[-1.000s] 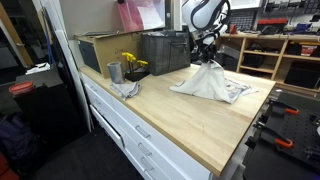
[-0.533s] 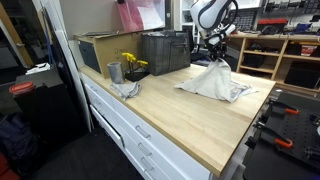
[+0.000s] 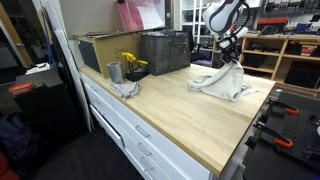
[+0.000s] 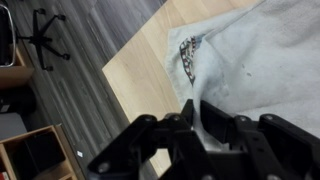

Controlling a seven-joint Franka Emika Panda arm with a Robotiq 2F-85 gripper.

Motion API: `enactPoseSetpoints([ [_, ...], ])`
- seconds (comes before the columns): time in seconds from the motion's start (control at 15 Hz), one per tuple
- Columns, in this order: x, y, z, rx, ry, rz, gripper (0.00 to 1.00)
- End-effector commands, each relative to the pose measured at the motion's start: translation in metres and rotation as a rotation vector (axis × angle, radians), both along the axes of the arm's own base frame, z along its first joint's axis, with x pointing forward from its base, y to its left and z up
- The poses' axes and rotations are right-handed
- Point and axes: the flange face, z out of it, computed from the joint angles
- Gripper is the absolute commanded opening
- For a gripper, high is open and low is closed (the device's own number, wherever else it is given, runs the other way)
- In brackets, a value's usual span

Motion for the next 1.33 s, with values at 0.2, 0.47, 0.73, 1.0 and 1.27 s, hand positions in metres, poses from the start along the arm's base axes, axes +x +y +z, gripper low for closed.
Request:
enactPoseSetpoints([
  [0.2,-0.053,-0.032,-0.003,-0.036,0.040,-0.140,0.03],
  [0.47,-0.077,-0.050,-0.011,-0.052,0.070,-0.199,0.03],
  [0.73,-0.091,-0.059,-0.016,-0.056,0.085,-0.239,0.36],
  [1.0,-0.089,-0.045,-0.008,-0.062,0.069,-0.224,0.59],
  [1.27,-0.061,-0.005,0.017,-0.018,-0.007,-0.129,0.90],
])
